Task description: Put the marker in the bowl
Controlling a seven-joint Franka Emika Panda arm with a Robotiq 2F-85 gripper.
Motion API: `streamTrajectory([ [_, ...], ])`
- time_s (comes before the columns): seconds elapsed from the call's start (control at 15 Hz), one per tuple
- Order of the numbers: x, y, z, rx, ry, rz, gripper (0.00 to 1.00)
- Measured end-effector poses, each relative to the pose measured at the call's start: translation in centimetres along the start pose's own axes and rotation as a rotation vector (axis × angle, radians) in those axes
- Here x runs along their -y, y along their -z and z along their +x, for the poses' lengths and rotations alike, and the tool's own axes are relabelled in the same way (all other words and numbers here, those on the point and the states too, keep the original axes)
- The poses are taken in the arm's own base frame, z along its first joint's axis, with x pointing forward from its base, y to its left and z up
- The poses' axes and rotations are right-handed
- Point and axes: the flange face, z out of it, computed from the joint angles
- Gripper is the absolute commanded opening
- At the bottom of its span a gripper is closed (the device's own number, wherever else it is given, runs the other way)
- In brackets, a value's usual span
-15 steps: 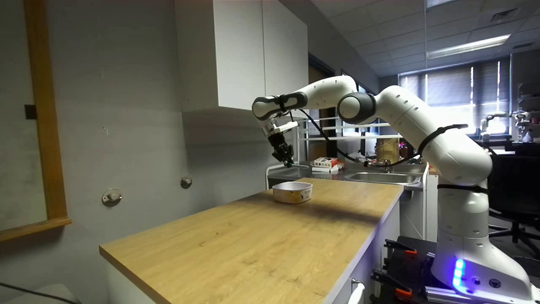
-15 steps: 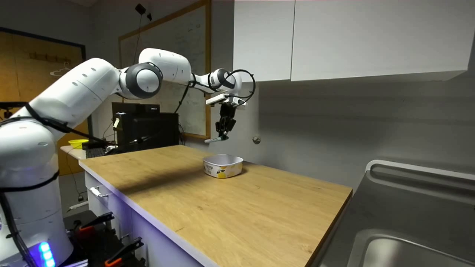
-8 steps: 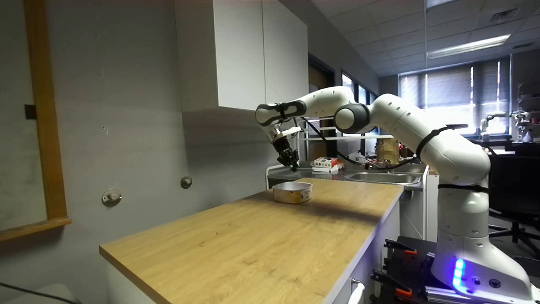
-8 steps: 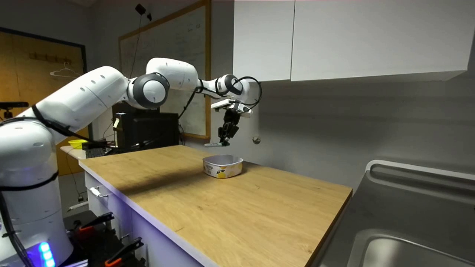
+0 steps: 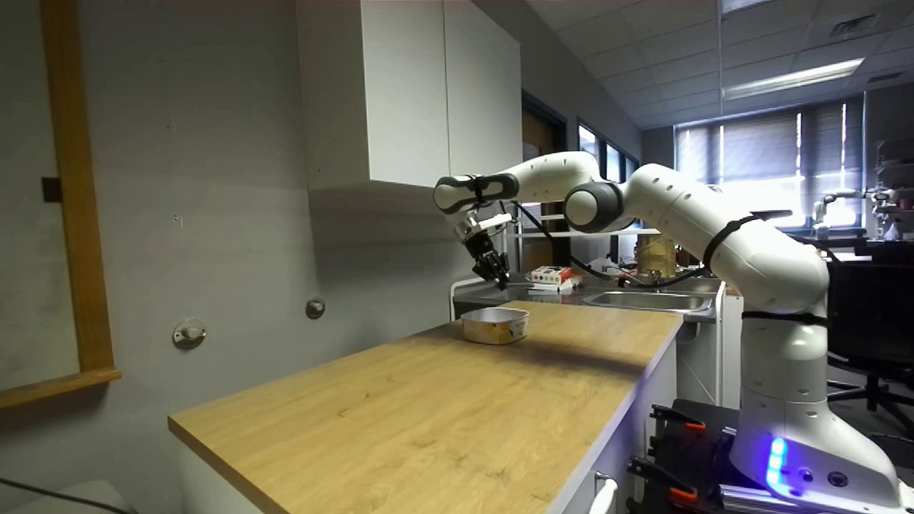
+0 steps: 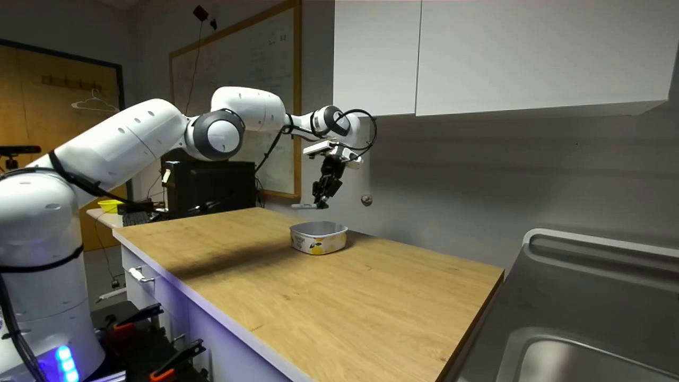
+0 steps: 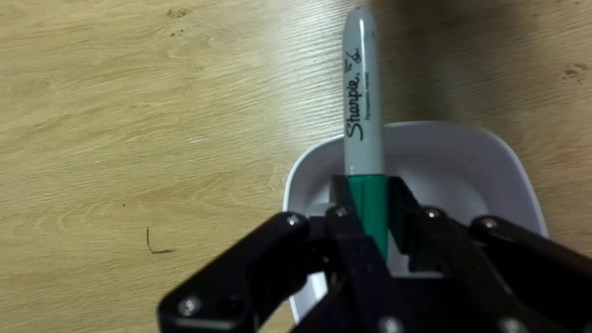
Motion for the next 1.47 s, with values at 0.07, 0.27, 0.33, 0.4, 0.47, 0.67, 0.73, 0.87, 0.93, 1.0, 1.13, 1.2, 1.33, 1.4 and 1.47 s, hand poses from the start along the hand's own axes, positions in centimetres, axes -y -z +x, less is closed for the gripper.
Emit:
streamTrajectory([
  [0.07, 0.0, 0.1, -0.1, 0.0, 0.0, 0.0, 0.49],
  [0.27, -0.1, 0.3, -0.4, 0.008, -0.002, 0.001, 0.69],
  [0.33, -0.1, 0.3, -0.4, 0.013, -0.002, 0.0, 0.76],
  [0.4, -0.1, 0.3, -0.5, 0.017, -0.002, 0.0, 0.84],
  [0.47, -0.1, 0.3, -0.6, 0.02, -0.003, 0.0, 0.92],
  [0.67, -0.3, 0.4, -0.8, 0.026, -0.005, 0.001, 1.0],
  [0.73, -0.3, 0.4, -0.8, 0.027, -0.005, 0.002, 1.0],
  [0.87, -0.4, 0.6, -1.0, 0.028, -0.006, 0.002, 1.0],
  [0.93, -0.4, 0.7, -1.2, 0.029, -0.006, 0.003, 1.0],
  [1.0, -0.5, 0.9, -1.3, 0.025, -0.004, 0.004, 1.0],
  [1.13, -0.6, 1.5, -1.7, 0.009, 0.01, 0.006, 1.0],
  [1.2, -0.6, 2.0, -2.0, -0.004, 0.02, 0.008, 1.0],
  [1.33, -0.7, 3.2, -2.7, -0.035, 0.045, 0.014, 1.0],
  [1.4, -0.8, 3.8, -3.1, -0.053, 0.058, 0.021, 1.0],
  [1.47, -0.8, 4.5, -3.6, -0.074, 0.067, 0.032, 1.0],
])
